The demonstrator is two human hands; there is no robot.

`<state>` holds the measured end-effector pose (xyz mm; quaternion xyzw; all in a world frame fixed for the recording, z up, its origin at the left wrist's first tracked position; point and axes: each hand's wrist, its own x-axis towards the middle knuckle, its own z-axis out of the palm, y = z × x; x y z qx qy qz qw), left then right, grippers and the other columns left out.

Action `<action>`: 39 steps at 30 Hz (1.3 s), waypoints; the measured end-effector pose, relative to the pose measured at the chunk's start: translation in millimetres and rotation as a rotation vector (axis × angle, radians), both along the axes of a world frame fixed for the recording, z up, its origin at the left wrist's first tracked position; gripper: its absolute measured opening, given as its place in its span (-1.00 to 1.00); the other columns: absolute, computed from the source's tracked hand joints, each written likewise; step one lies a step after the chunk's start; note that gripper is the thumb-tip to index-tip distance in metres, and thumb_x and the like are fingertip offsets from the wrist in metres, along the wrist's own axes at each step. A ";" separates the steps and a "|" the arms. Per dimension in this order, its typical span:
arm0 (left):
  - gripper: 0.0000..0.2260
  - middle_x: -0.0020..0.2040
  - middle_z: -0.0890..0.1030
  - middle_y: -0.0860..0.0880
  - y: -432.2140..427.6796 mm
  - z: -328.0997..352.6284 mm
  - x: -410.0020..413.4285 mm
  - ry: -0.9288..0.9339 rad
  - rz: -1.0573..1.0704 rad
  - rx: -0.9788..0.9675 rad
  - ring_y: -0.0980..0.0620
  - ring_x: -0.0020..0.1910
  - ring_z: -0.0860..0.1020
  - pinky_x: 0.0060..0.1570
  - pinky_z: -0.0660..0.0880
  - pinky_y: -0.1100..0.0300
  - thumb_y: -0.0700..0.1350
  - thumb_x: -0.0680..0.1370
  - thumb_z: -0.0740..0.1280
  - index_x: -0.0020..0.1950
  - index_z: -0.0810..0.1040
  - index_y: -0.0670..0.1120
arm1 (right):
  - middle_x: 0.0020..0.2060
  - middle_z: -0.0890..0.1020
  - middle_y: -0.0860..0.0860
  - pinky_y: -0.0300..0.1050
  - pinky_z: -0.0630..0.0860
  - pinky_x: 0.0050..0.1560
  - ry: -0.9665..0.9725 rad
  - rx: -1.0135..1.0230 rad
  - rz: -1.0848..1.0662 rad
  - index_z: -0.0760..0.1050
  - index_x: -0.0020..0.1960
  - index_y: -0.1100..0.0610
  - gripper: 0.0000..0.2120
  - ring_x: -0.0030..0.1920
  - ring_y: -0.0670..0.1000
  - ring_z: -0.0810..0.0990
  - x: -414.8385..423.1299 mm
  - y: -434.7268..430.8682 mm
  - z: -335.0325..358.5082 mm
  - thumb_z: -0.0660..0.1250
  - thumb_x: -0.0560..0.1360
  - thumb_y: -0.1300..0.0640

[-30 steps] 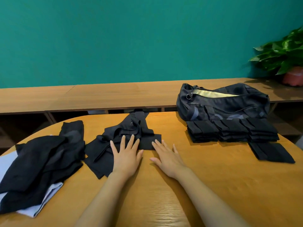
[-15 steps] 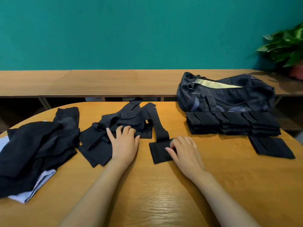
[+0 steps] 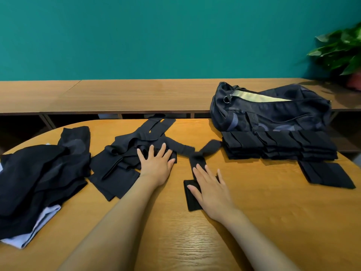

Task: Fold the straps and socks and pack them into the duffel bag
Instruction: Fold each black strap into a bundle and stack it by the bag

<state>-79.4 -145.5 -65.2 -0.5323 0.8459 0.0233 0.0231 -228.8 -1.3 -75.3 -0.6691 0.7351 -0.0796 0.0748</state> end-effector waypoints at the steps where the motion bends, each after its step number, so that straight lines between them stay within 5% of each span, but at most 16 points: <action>1: -0.52 0.60 -0.09 0.10 0.6 -0.8 -0.9 0.012 0.007 -0.001 -0.18 0.56 -0.13 0.39 -0.24 -0.40 0.18 0.67 -0.15 0.58 0.01 0.13 | 0.58 -0.04 -0.12 0.03 -0.25 0.53 -0.004 0.007 -0.004 -0.08 0.60 -0.01 0.01 0.56 -0.07 -0.18 -0.9 10.4 -0.2 -0.63 0.31 -0.43; 10: -0.53 0.60 -0.09 0.08 2.0 -1.9 -5.3 0.064 0.052 0.038 -0.19 0.56 -0.17 0.35 -0.27 -0.43 0.16 0.67 -0.13 0.59 -0.02 0.15 | 0.55 -0.16 -0.17 0.01 -0.35 0.51 -0.029 0.055 -0.027 -0.17 0.59 -0.05 -0.15 0.53 -0.13 -0.31 -2.2 67.9 5.1 -0.50 0.39 -0.40; 15: -0.58 0.60 0.05 0.03 34.5 5.8 -4.2 0.267 0.043 -0.050 -0.13 0.57 -0.13 0.37 -0.30 -0.39 0.11 0.67 0.05 0.54 0.20 0.13 | 0.52 -0.28 -0.17 0.04 -0.31 0.52 -0.064 0.083 -0.045 -0.34 0.52 -0.13 -0.21 0.52 -0.09 -0.36 8.2 85.0 6.5 -0.51 0.35 -0.41; 18: -0.62 0.56 0.16 0.08 86.3 9.7 -1.2 0.415 -0.034 -0.026 0.00 0.57 -0.04 0.38 -0.33 -0.32 0.10 0.66 0.11 0.48 0.31 0.14 | 0.50 -0.34 -0.18 0.06 -0.26 0.54 -0.108 0.097 -0.051 -0.37 0.52 -0.16 -0.32 0.51 -0.07 -0.38 10.9 95.3 11.4 -0.31 0.49 -0.38; 23: -0.66 0.53 0.23 0.13 181.5 0.2 20.9 0.594 -0.142 0.205 0.08 0.54 0.07 0.49 -0.22 -0.19 0.09 0.64 0.17 0.42 0.38 0.18 | 0.53 -0.22 -0.24 -0.03 -0.22 0.54 -0.367 -0.052 -0.029 -0.23 0.55 -0.17 -0.35 0.52 -0.16 -0.31 4.4 125.8 14.5 0.12 0.65 -0.06; 29: -0.59 0.51 0.21 0.25 234.0 -2.4 45.1 0.634 -0.201 0.221 0.12 0.54 0.01 0.50 -0.20 -0.17 0.15 0.57 0.28 0.42 0.37 0.23 | 0.50 0.11 -0.27 -0.12 -0.26 0.54 -0.281 -0.153 -0.068 0.19 0.52 -0.14 -0.53 0.53 -0.24 -0.08 -4.2 179.4 -1.6 0.12 0.63 -0.13; 34: -0.61 0.42 0.34 0.26 249.3 -5.9 46.0 0.623 -0.244 0.154 0.16 0.50 0.10 0.50 -0.25 -0.13 0.13 0.53 0.34 0.36 0.47 0.17 | 0.47 0.22 -0.25 -0.26 -0.35 0.45 -0.203 -0.144 -0.001 0.30 0.46 -0.17 -0.48 0.52 -0.21 0.03 3.0 193.6 -1.8 0.01 0.54 -0.26; 39: -0.77 0.22 0.55 0.14 251.5 -18.4 50.4 0.766 -0.215 0.034 0.19 0.30 0.30 0.47 0.03 -0.20 0.00 0.50 0.41 0.15 0.65 0.03 | 0.41 0.38 -0.21 -0.15 -0.23 0.51 -0.229 -0.239 -0.009 0.47 0.35 -0.13 -0.49 0.47 -0.20 0.18 13.7 191.1 -6.1 0.07 0.50 -0.27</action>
